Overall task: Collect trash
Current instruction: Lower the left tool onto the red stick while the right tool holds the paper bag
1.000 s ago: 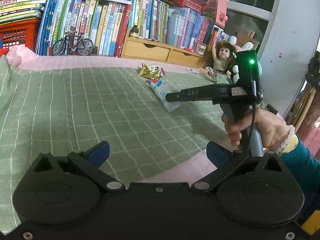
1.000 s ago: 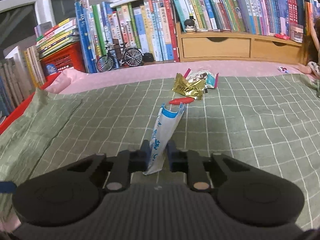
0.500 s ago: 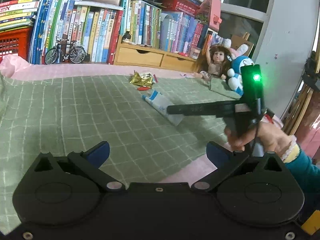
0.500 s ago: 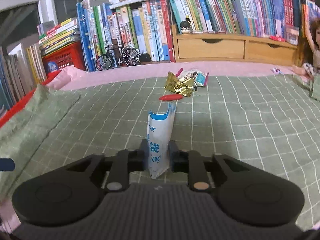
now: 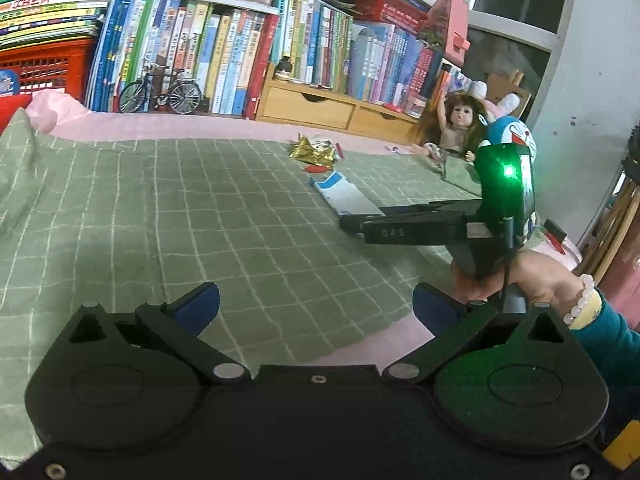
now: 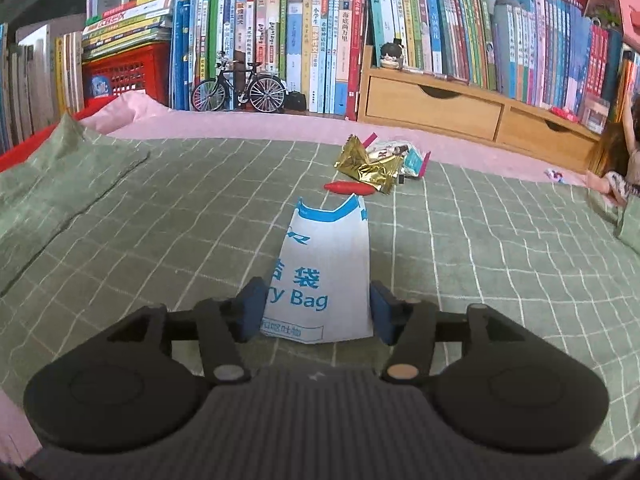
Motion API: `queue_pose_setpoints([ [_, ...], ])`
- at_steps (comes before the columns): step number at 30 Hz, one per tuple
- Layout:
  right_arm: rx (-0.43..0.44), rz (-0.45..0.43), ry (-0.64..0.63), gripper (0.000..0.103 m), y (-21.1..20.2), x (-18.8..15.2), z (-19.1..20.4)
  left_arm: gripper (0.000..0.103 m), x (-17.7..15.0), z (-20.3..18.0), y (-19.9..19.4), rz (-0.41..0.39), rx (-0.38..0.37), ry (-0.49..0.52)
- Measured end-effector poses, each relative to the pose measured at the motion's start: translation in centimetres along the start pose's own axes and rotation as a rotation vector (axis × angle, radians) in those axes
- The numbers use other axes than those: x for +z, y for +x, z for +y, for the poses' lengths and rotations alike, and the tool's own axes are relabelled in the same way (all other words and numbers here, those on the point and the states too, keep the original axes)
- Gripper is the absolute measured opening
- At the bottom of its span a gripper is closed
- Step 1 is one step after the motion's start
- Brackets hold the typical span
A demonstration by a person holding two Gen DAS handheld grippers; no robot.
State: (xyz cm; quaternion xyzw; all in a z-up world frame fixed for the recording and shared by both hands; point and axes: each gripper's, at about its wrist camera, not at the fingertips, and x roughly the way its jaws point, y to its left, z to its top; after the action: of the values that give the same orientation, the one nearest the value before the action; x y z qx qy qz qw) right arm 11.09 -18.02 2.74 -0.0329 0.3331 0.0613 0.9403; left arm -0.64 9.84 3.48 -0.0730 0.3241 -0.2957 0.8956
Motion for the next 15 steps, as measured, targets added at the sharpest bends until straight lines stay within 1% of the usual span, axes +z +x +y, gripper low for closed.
queue_pose_setpoints([
  [4,0.018,-0.006,0.005,0.056,-0.2,-0.1,-0.4,0.103,-0.2,0.2,0.0,0.007,-0.006,-0.009],
  [5,0.016,-0.013,-0.006,0.052,-0.4,-0.1,-0.2,0.103,-0.2,0.1,0.0,0.01,-0.006,-0.005],
  [7,0.009,-0.037,-0.035,0.037,-1.0,0.1,0.1,0.103,0.0,0.1,0.0,0.012,-0.003,0.007],
  [8,0.001,-0.049,-0.044,0.013,-1.4,0.3,0.3,0.103,0.2,0.0,0.0,0.01,-0.001,0.014],
  [9,0.001,-0.046,-0.048,0.01,-1.8,0.6,0.3,0.103,0.4,-0.2,-0.1,0.008,-0.001,0.021],
  [10,0.027,-0.035,-0.037,0.01,-1.8,0.7,0.0,0.103,0.6,-0.3,0.0,0.009,-0.003,0.029],
  [11,0.051,-0.03,-0.011,0.01,-1.8,0.8,-0.5,0.103,1.0,-0.5,0.0,0.008,-0.003,0.037],
  [14,0.069,-0.022,0.059,0.01,-1.8,0.7,-1.8,0.103,1.7,-1.2,0.1,-0.006,-0.001,0.069],
  [15,0.097,-0.018,0.104,0.01,-1.9,0.7,-2.5,0.103,1.8,-1.5,0.1,-0.013,-0.006,0.077],
])
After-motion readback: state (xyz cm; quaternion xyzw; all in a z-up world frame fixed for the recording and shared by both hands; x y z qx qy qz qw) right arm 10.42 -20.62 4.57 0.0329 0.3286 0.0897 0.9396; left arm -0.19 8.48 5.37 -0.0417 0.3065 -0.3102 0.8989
